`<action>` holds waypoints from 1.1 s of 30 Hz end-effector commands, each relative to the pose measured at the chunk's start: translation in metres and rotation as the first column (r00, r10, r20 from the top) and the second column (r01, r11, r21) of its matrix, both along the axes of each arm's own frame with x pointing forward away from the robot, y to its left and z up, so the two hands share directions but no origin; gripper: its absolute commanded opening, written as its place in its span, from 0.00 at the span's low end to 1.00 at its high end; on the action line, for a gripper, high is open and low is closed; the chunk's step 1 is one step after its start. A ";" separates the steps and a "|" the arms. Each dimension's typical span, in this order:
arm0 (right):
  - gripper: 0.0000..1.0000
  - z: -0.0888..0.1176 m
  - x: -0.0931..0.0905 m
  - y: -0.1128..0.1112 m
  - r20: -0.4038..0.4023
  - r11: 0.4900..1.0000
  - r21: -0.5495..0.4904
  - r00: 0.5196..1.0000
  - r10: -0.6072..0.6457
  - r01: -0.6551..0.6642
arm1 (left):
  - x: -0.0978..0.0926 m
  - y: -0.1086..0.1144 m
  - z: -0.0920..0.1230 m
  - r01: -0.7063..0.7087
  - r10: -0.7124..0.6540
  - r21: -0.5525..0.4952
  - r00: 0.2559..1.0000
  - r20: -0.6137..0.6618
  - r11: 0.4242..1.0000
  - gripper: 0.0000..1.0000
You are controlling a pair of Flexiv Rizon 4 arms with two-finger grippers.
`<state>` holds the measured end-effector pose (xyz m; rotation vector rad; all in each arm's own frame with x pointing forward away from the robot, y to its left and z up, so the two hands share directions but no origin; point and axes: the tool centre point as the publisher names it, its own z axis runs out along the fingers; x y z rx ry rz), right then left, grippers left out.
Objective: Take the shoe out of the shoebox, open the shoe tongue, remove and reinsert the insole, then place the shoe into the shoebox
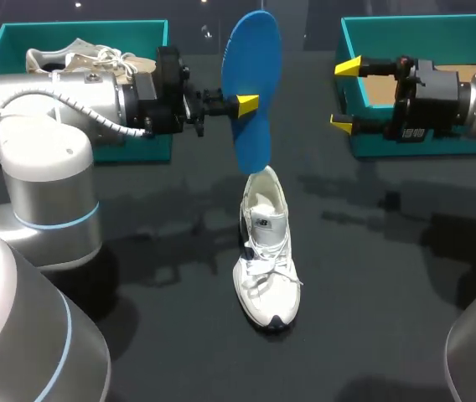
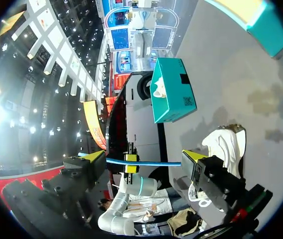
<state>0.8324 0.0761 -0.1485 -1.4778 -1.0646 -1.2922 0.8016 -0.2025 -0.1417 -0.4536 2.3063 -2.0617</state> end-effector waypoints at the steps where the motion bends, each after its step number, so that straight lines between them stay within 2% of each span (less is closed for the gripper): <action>1: 1.00 0.000 -0.001 0.001 -0.002 1.000 -0.003 1.000 -0.002 0.002 | -0.003 0.005 0.002 0.047 -0.040 0.080 0.995 -0.089 0.996 0.00; 8: 1.00 0.000 -0.001 0.001 -0.002 1.000 -0.003 1.000 -0.002 0.002 | -0.010 0.002 0.005 0.059 -0.044 0.049 0.965 -0.257 0.997 0.00; 16: 1.00 0.000 -0.001 0.001 -0.002 1.000 -0.003 1.000 -0.002 0.002 | -0.010 0.000 0.013 0.023 -0.020 0.001 0.876 -0.481 1.000 0.00; 23: 1.00 0.000 -0.001 0.001 -0.002 1.000 -0.003 1.000 -0.002 0.002 | -0.008 -0.003 0.013 -0.012 -0.037 -0.070 0.749 -0.662 0.997 0.00; 28: 1.00 0.000 -0.001 0.001 -0.002 1.000 -0.003 1.000 -0.002 0.002 | -0.007 -0.005 0.011 -0.020 -0.083 -0.132 0.677 -0.731 0.991 0.00; 33: 1.00 0.000 -0.001 0.001 -0.002 1.000 -0.003 1.000 -0.002 0.002 | -0.011 -0.010 0.007 -0.015 -0.124 -0.161 0.571 -0.811 0.987 0.00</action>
